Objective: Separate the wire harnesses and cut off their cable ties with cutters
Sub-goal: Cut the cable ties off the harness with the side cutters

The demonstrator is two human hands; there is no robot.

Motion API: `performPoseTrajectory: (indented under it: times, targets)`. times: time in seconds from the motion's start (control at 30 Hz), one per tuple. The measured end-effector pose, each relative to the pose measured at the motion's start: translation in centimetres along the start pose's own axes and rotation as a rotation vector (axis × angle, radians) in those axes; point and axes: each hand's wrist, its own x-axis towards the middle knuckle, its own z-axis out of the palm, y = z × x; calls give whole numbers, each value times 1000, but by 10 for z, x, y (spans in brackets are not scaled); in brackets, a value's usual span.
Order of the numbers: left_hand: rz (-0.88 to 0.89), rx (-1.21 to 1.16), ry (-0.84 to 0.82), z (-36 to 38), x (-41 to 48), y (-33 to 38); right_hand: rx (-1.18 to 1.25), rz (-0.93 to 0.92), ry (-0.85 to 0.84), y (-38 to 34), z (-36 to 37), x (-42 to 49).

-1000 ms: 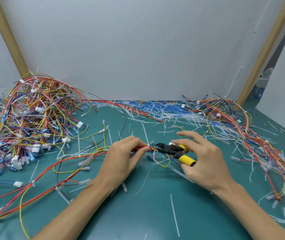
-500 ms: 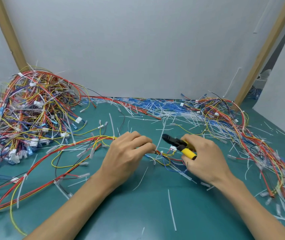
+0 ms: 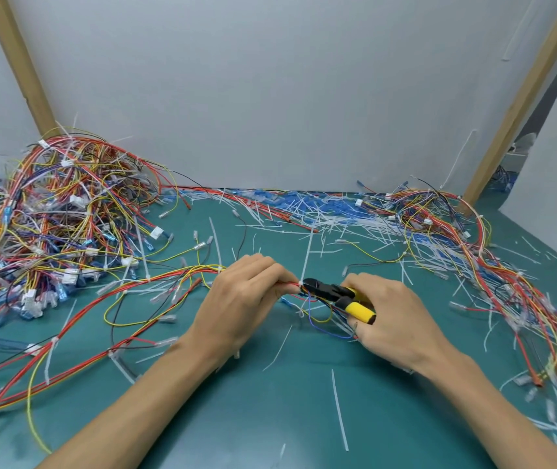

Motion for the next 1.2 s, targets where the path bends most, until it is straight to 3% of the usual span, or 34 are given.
performPoseTrajectory:
  times: [0.3, 0.47, 0.77, 1.2]
  targets:
    - [-16, -27, -23, 2, -2, 1, -25, -10, -5, -2, 1, 0]
    - [-254, -178, -79, 0, -3, 7, -88, -34, 9, -1, 1, 0]
    - [-494, -325, -162, 9, -11, -2, -65, 1, -63, -3, 3, 2]
    - [-618, -374, -278, 13, -9, -12, -203, 52, -188, -1, 10, 22]
